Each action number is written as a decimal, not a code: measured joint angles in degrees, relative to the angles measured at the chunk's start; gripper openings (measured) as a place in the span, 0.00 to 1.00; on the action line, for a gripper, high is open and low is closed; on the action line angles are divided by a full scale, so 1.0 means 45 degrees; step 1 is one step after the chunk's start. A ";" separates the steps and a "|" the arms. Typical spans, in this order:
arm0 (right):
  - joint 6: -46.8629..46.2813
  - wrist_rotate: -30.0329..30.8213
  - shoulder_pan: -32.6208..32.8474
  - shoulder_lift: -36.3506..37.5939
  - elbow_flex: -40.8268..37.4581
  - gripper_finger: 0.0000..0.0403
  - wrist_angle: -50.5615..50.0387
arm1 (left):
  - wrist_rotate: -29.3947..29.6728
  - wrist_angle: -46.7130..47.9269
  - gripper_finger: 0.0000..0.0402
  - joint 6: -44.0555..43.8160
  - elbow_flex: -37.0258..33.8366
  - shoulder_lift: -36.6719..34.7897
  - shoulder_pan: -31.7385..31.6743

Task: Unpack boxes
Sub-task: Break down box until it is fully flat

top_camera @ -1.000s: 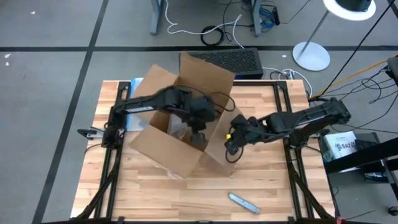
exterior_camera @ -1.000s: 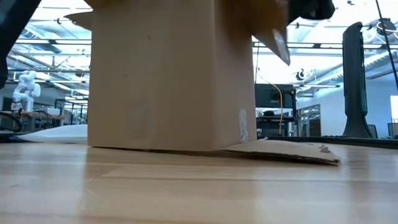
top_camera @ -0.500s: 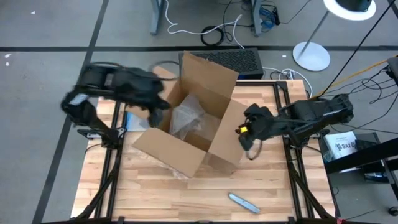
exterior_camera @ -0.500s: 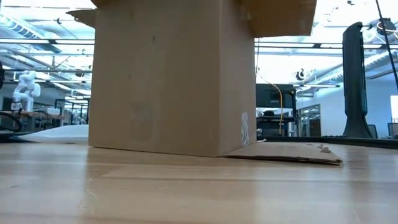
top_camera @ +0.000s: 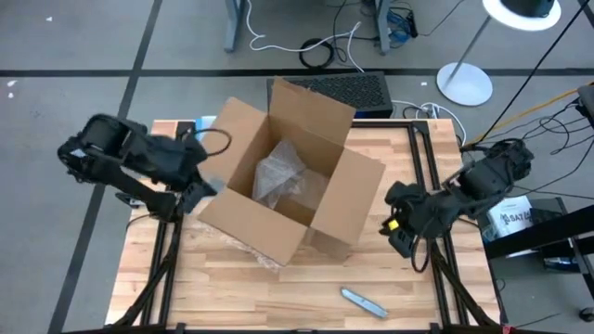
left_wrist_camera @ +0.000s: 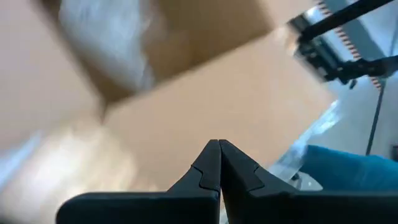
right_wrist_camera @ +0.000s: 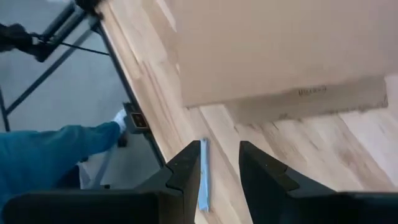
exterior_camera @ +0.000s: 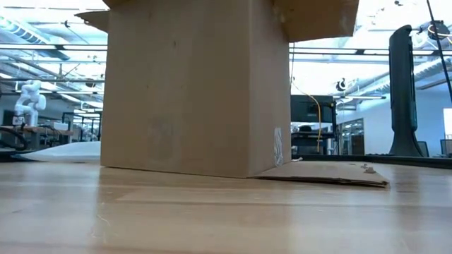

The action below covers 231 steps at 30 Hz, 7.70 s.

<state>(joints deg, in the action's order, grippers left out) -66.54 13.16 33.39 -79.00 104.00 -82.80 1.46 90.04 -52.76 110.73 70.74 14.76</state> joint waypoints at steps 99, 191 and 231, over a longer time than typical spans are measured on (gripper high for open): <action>-1.2736 1.1823 0.3853 0.0986 -0.6332 0.52 0.2327 | 1.3643 -0.6544 0.51 -1.0888 -1.0901 -0.5156 0.5164; 0.6184 -0.0333 -0.3907 -0.1625 -0.2241 0.40 0.9441 | 0.3336 -1.1593 0.62 0.2137 -0.7584 -0.2736 0.0193; 0.4107 0.3190 -0.3339 -0.1960 -0.2434 0.00 0.2987 | 0.0731 -1.1910 0.51 0.6530 -0.3149 0.1685 -0.2423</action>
<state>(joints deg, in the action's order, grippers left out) -48.06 27.52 18.37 -87.82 93.05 -69.36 4.75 36.44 -23.37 96.55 78.33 3.86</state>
